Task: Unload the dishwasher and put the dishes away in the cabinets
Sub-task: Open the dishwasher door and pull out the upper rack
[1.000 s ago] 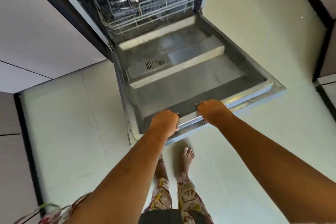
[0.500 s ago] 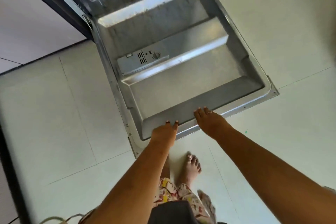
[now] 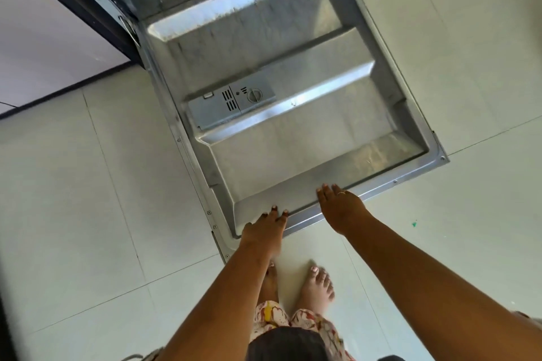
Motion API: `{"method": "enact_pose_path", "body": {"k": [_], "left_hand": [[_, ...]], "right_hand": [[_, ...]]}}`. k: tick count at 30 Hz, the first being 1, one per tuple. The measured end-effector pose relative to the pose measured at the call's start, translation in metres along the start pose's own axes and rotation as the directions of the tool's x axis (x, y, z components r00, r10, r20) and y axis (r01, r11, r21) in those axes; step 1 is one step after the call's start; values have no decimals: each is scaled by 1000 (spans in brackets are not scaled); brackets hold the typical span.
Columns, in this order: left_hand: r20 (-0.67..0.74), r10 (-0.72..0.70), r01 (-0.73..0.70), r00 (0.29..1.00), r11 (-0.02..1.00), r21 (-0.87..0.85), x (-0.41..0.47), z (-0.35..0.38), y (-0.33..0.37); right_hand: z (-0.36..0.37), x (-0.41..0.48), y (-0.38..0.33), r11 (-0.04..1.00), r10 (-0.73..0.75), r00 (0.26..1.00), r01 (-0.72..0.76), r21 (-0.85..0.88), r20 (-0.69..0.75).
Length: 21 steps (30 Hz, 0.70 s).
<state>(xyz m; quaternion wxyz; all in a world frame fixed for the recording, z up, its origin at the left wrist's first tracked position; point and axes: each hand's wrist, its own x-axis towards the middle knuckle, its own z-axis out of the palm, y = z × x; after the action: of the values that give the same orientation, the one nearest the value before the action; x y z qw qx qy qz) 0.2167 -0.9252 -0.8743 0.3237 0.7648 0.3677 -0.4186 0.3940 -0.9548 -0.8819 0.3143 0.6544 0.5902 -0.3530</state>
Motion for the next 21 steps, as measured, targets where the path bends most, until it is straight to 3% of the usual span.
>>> {"method": "enact_pose_path", "body": {"k": [5, 9, 15, 21], "left_hand": [[-13, 0, -1, 1000, 998, -69, -7, 15, -11], [-58, -40, 30, 998, 987, -156, -29, 16, -17], [-83, -116, 86, 990, 950, -300, -88, -15, -19], [-172, -188, 101, 967, 902, -419, -160, -84, -20]], "right_hand": [[4, -3, -10, 999, 35, 999, -35, 9, 25], [-2, -16, -17, 991, 64, 998, -65, 118, 9], [-39, -71, -77, 972, -79, 996, 83, 218, -30], [-119, -132, -109, 952, -114, 990, 134, 276, -87]]}}
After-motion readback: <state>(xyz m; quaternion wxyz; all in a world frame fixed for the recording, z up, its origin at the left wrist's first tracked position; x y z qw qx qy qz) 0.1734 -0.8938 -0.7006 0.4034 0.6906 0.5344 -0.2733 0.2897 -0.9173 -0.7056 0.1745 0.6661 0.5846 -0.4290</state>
